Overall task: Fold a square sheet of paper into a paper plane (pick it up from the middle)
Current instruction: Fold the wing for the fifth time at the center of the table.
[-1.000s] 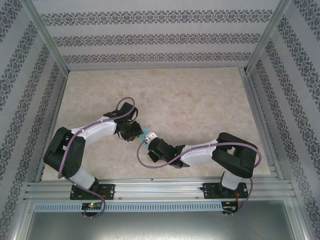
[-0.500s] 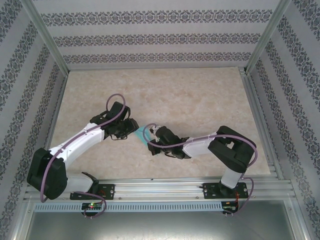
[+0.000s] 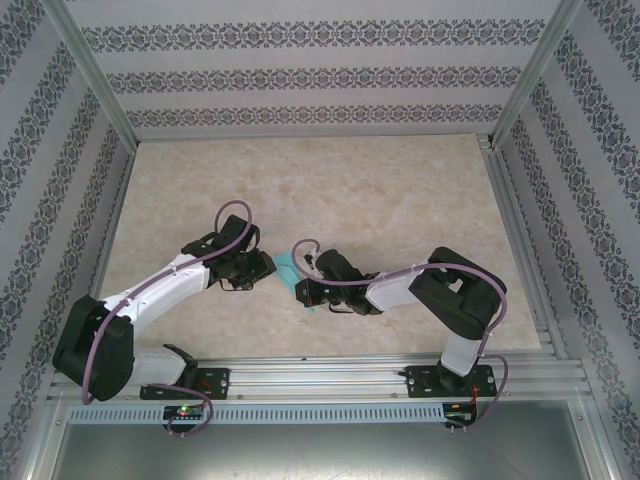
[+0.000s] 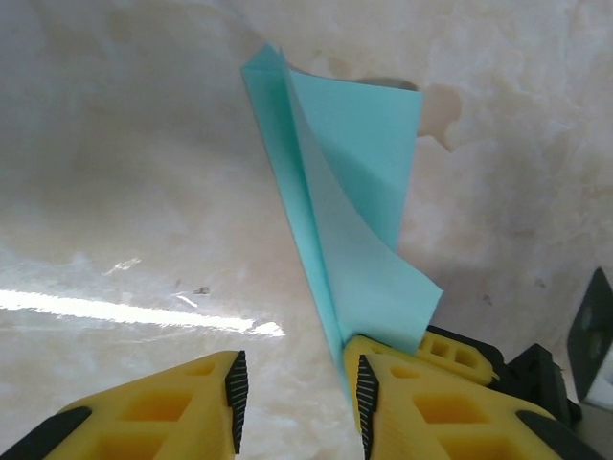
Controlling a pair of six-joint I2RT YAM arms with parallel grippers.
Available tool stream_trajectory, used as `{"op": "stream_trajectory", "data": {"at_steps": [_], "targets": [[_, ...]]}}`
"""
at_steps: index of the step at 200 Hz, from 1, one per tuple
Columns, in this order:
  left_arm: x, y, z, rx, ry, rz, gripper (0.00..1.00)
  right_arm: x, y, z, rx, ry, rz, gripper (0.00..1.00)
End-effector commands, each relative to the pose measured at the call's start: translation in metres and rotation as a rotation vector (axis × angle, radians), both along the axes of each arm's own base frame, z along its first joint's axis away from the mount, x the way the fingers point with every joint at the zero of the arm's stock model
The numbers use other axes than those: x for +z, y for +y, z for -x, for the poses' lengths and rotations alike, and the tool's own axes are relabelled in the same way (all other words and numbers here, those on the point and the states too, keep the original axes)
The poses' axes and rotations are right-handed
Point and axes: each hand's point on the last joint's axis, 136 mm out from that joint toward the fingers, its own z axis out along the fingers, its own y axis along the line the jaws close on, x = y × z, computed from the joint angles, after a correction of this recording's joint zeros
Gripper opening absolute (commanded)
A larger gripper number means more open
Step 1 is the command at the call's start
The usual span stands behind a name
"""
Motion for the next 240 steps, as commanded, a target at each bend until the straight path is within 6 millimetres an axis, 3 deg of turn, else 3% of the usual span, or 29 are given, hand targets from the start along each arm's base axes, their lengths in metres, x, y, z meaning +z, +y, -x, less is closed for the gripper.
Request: {"op": "stream_trajectory", "data": {"at_steps": [1,55,113,153,192,240], "targets": [[0.004,-0.012,-0.005,-0.029,-0.035,0.079,0.37,-0.024,-0.009,0.007,-0.023,0.095,0.059,0.08],[0.005,-0.044,-0.017,-0.076,-0.075,0.256,0.33,-0.034,-0.014,0.012,-0.038,0.144,0.091,0.09],[-0.008,-0.061,-0.035,-0.083,-0.086,0.321,0.33,-0.035,-0.015,0.012,-0.03,0.142,0.119,0.12],[-0.015,-0.065,-0.041,-0.092,-0.085,0.321,0.34,-0.035,-0.016,0.012,-0.019,0.137,0.144,0.13],[-0.036,-0.059,-0.039,-0.085,-0.04,0.264,0.33,-0.031,-0.016,0.01,-0.015,0.125,0.154,0.15],[-0.043,-0.054,-0.037,-0.078,-0.028,0.231,0.33,-0.01,-0.011,0.005,-0.02,0.103,0.108,0.22]]}}
